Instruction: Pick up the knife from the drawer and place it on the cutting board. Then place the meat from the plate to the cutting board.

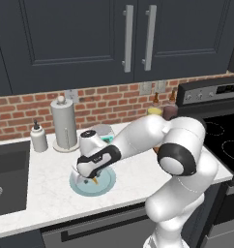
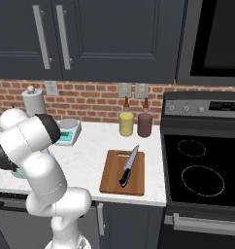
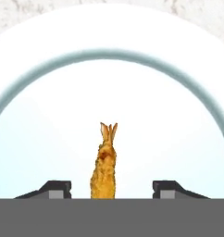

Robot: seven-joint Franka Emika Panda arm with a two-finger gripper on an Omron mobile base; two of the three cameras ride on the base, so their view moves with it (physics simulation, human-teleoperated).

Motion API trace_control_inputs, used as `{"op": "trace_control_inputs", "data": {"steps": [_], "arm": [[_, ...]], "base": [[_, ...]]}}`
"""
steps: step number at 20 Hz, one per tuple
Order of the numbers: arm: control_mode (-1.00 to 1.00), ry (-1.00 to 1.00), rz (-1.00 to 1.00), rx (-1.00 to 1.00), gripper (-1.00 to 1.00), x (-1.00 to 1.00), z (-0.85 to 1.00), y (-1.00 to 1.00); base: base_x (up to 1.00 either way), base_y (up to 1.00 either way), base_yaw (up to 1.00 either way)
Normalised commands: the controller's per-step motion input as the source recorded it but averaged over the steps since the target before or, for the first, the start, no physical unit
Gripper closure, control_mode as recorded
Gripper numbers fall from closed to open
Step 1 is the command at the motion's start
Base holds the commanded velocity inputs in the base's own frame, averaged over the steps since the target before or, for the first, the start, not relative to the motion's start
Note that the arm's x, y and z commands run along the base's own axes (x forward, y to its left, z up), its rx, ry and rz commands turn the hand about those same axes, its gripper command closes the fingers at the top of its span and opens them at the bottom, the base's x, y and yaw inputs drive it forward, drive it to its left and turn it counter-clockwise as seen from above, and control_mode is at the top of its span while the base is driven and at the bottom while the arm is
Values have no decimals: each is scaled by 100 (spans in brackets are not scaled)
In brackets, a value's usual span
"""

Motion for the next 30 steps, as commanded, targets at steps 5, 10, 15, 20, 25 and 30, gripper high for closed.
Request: {"op": "trace_control_inputs", "data": {"steps": [5,10,15,20,25,30], "arm": [[-100,-3,0,-3,100,0,-30,0],[-100,0,0,-7,100,0,-36,0],[-100,0,0,-7,100,-3,-28,-8],[-100,0,-3,0,100,-12,12,-40],[-100,0,-6,0,100,-20,45,-86],[-100,-5,-11,0,100,-28,46,-100]], "base": [[0,0,0],[0,0,0],[0,0,0],[0,0,0],[0,0,0],[0,0,0]]}}
